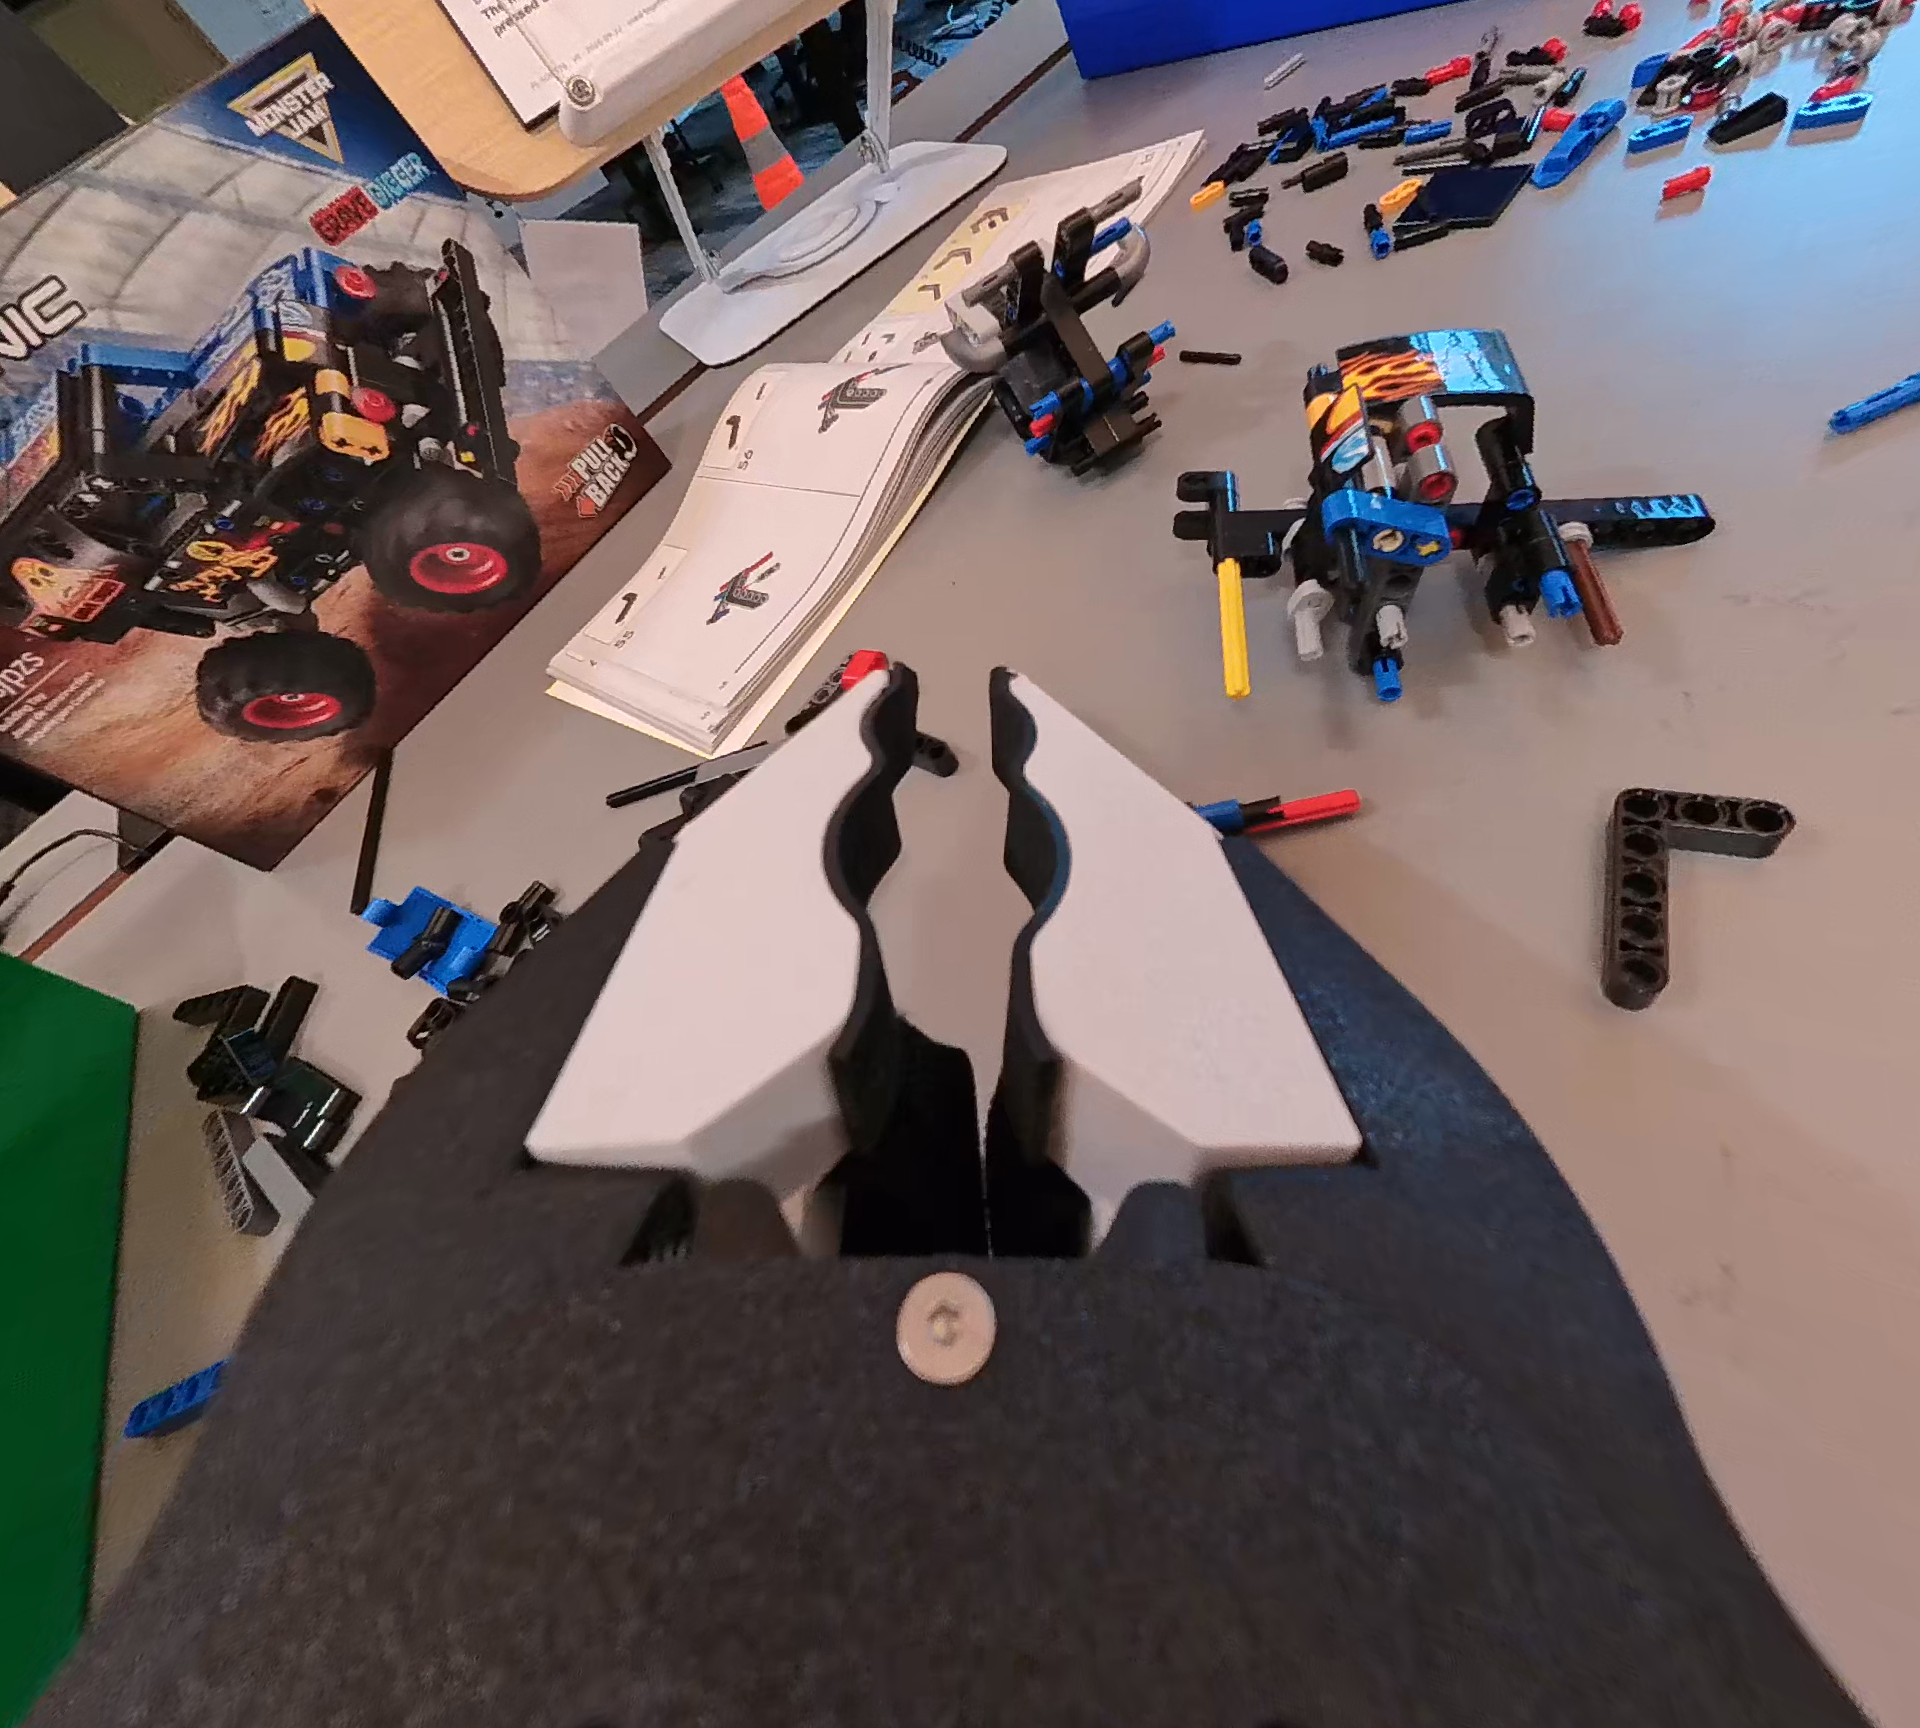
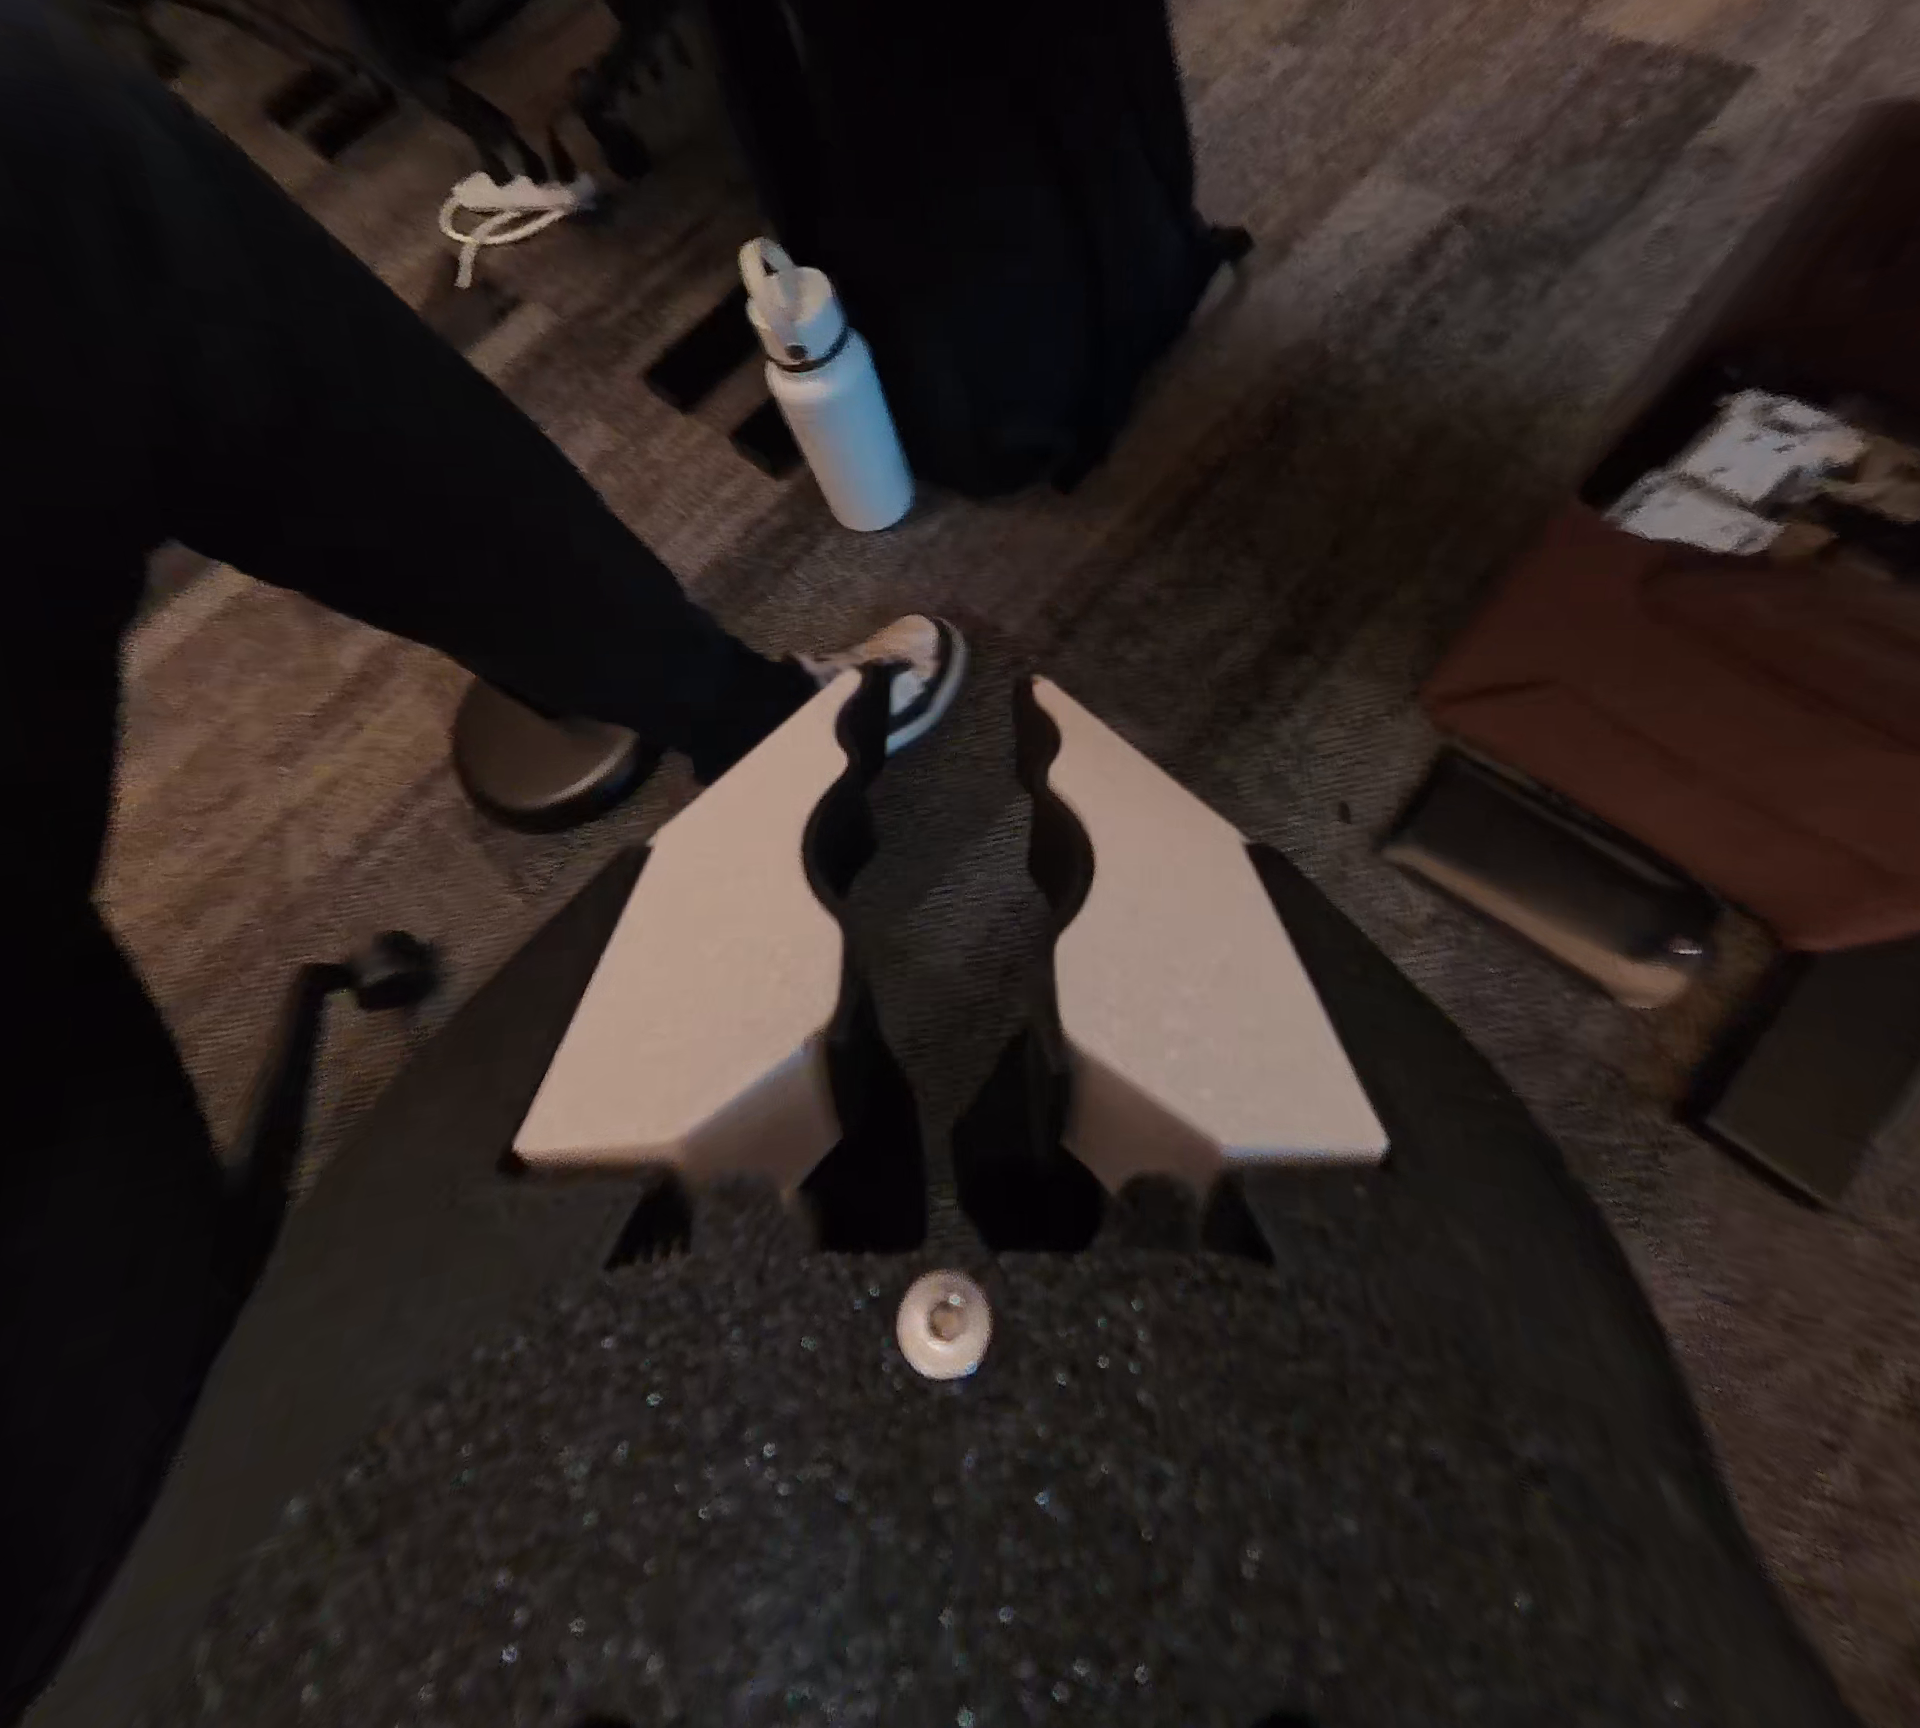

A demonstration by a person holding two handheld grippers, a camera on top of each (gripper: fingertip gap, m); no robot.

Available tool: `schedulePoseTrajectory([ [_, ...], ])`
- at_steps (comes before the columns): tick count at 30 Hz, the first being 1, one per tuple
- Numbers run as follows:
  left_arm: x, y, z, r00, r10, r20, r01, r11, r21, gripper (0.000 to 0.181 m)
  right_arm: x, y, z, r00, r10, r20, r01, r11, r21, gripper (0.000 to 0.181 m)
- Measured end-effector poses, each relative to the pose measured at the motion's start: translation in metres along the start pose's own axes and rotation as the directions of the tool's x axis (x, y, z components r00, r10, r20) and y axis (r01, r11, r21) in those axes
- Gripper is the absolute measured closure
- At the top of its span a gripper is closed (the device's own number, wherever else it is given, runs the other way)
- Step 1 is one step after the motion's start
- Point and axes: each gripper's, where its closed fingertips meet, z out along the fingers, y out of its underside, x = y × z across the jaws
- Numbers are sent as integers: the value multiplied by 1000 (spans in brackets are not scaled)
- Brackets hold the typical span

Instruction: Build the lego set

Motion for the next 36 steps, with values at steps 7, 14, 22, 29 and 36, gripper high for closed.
schedulePoseTrajectory([
  [7,11,-4,-1,999,34,-18,-34,999,9,168,97,85,72,991,3,-132,-6,1000,-21,154],
  [14,12,-8,-5,998,-18,-54,20,999,40,168,229,227,237,951,13,-309,-13,1000,2,155],
  [22,20,-6,-2,996,87,-30,-86,996,23,168,302,292,356,922,-33,-385,10,998,-63,163],
  [29,22,-3,0,995,92,-43,-92,996,7,168,316,320,387,951,21,-309,-61,991,-121,165],
  [36,24,-2,1,993,110,-42,-110,994,1,168,316,326,390,945,-85,-316,31,985,-172,171],
])
